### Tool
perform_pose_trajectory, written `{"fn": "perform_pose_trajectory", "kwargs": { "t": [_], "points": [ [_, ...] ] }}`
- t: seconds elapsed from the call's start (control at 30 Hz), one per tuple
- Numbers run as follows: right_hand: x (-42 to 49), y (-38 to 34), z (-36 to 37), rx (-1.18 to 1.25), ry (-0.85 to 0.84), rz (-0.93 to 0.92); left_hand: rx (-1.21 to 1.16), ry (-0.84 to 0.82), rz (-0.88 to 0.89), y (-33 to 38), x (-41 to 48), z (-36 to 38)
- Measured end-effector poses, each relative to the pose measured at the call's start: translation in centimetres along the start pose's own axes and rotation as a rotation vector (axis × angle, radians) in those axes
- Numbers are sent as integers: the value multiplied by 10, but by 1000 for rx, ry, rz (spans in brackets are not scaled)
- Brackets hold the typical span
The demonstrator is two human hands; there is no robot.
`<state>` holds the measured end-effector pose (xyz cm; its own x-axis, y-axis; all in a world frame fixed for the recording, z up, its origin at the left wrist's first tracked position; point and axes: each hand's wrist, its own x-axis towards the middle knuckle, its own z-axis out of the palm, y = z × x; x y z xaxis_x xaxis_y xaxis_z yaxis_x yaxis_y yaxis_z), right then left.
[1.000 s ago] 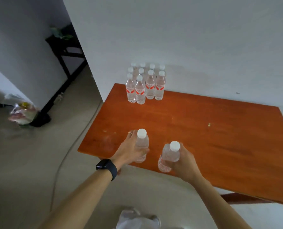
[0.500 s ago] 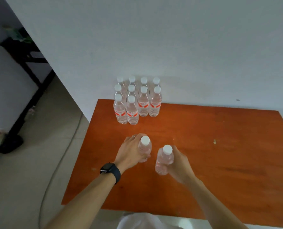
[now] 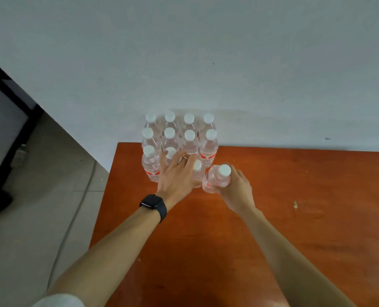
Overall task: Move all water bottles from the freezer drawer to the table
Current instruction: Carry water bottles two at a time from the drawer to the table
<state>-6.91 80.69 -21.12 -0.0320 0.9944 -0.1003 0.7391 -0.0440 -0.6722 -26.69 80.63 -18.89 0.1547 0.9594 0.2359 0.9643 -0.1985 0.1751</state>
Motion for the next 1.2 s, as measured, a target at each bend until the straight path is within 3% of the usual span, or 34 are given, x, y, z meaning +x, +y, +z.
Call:
{"fn": "perform_pose_trajectory", "kwargs": {
  "t": [0.1,0.23,0.4,0.63,0.83,1.2],
  "points": [
    [28,-7,6,-19,-34,-10,-59,-64,-69,-6,14,2],
    [45,-8,17,-8,-71,-12,49,-104,-67,-13,27,7],
    [51,3,26,215,-83,85,126,-142,-31,-20,36,12],
    [55,24,56,361,-334,261,89,-127,42,-32,41,3],
    [53,23,70,463,-293,318,73,-183,22,-31,43,0],
    [61,19,37,334,-497,299,43,-282,-11,-24,46,-8]
  ]
}}
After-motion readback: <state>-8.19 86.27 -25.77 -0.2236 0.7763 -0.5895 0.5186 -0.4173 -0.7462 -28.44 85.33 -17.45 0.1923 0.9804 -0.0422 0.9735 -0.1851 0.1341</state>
